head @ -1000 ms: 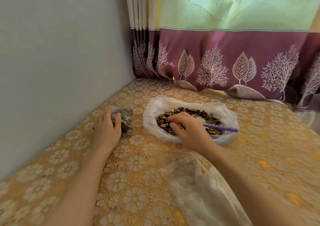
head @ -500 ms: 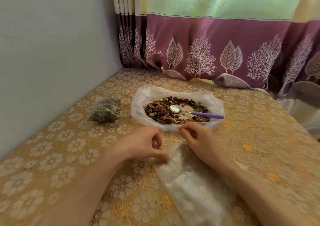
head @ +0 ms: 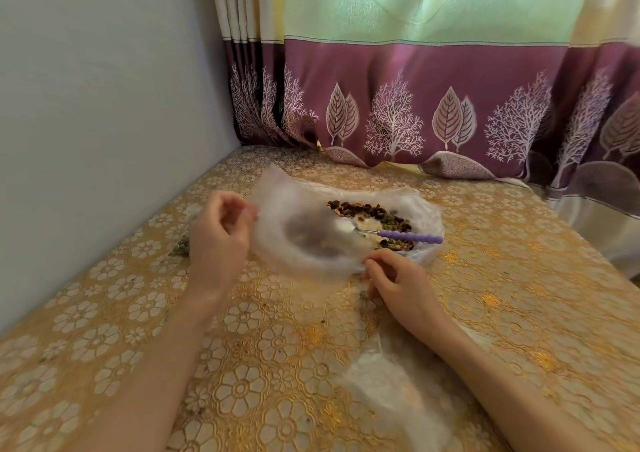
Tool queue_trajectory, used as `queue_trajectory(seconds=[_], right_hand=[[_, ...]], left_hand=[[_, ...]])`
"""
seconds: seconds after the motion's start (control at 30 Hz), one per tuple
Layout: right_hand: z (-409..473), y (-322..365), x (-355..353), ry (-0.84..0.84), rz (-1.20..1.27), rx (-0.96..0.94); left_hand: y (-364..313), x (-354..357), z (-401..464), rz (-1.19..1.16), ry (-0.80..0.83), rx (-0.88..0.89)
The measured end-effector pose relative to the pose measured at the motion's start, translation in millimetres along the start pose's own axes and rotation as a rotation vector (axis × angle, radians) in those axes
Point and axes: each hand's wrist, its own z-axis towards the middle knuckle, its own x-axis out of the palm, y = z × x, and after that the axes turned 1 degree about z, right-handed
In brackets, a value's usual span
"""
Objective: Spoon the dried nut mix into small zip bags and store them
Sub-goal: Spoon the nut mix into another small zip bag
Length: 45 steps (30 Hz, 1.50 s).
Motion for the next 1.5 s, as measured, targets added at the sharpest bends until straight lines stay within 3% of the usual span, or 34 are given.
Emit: queue_trajectory(seconds=[0.07, 0.17, 0.43, 0.57, 0.77, 1.1, 1.33, 1.5], right_hand=[[0, 2, -1, -0.001, 0.035, -0.001], [1, 12, -3, -0.022, 0.133, -0.005], [21, 57, 13, 0.156, 0.689, 0.089], [30, 73, 22, 0.214, 0.74, 0.019], [37, 72, 24, 0.186, 0.733, 0.016], [39, 67, 26, 0.092, 0.449, -0.006], [39, 67, 26, 0.059, 0.447, -0.051], [42, 67, 16, 0.168, 0.451, -0.057]], left_hand=[[0, 0, 1, -0.074, -0.149, 0.031], [2, 2, -1, -0.087, -0.227, 0.084], [-8, 13, -17, -0.021, -0.054, 0.402], [-7, 18, -20, 0.167, 0.067, 0.614], [-1, 15, -17, 0.179, 0.076, 0.581], [-3, 16, -20, 0.26, 0.235, 0.475], [-9, 17, -23, 0.175, 0.255, 0.41], [-12, 14, -22, -0.007, 0.225, 0.278]])
